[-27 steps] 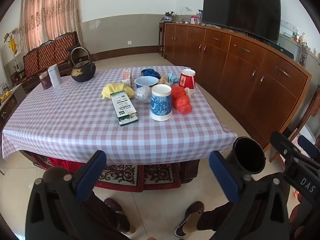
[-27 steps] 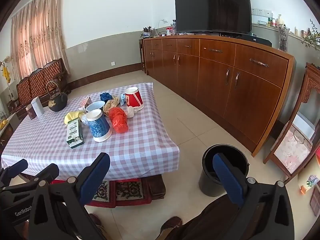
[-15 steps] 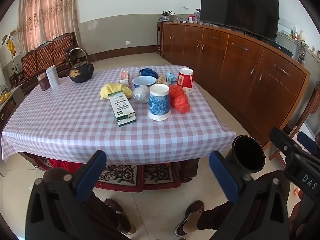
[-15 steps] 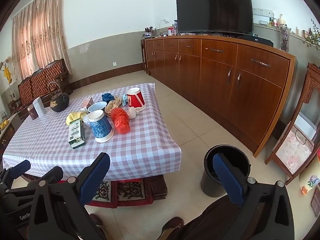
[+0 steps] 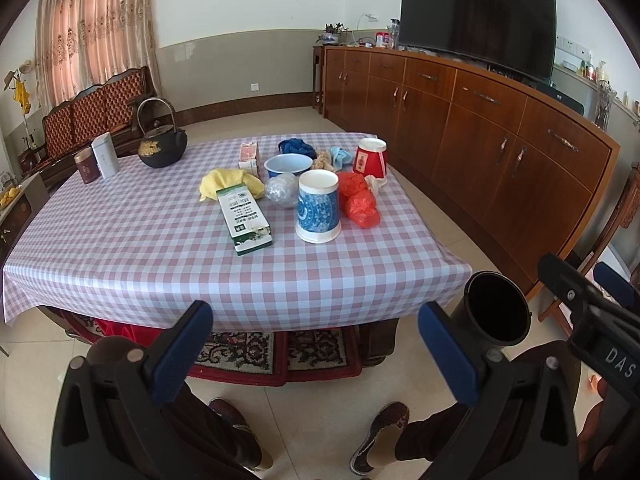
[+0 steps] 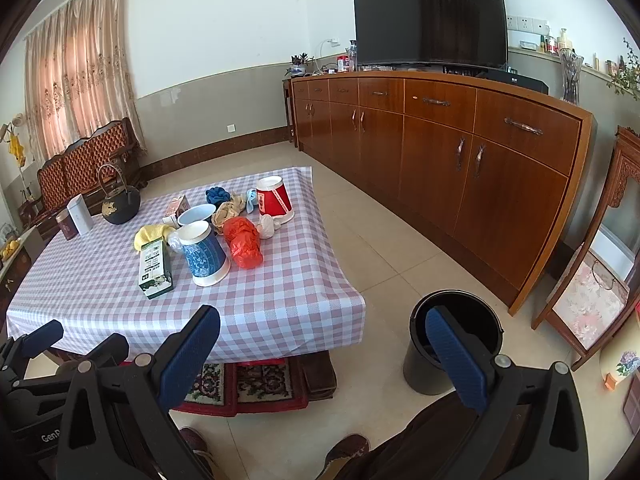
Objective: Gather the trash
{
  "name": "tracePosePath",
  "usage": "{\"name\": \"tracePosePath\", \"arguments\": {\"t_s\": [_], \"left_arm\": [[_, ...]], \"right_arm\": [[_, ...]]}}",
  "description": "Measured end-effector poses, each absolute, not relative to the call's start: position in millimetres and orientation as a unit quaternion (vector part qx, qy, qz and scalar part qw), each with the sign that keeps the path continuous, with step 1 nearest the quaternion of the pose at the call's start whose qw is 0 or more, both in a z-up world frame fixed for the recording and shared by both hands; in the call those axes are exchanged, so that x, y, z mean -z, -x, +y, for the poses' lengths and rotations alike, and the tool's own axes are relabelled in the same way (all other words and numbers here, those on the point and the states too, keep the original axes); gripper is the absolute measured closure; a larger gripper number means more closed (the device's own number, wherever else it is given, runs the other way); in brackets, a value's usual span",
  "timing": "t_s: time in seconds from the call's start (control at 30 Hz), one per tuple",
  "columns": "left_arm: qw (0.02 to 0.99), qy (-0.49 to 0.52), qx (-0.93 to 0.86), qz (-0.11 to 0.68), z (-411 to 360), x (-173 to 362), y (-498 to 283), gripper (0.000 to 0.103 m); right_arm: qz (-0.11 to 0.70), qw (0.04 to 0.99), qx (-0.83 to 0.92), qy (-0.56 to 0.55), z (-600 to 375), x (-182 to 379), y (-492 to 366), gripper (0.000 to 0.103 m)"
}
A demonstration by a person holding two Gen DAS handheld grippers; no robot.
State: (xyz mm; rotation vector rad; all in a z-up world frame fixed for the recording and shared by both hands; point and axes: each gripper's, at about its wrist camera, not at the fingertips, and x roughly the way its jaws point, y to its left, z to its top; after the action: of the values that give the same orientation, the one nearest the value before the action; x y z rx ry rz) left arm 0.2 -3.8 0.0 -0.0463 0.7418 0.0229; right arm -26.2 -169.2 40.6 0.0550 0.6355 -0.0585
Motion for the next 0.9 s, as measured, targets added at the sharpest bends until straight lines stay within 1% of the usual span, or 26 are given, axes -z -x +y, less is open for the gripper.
{"name": "tracePosePath", "arguments": {"t_s": [0.9], "left_arm": [[0.934, 0.034, -0.029, 0.354, 6.2, 0.4, 0.4, 0.000]], "right_arm": [[0.314, 0.948, 0.039, -0.025, -169.6, -35.5, 26.5, 0.000]]}}
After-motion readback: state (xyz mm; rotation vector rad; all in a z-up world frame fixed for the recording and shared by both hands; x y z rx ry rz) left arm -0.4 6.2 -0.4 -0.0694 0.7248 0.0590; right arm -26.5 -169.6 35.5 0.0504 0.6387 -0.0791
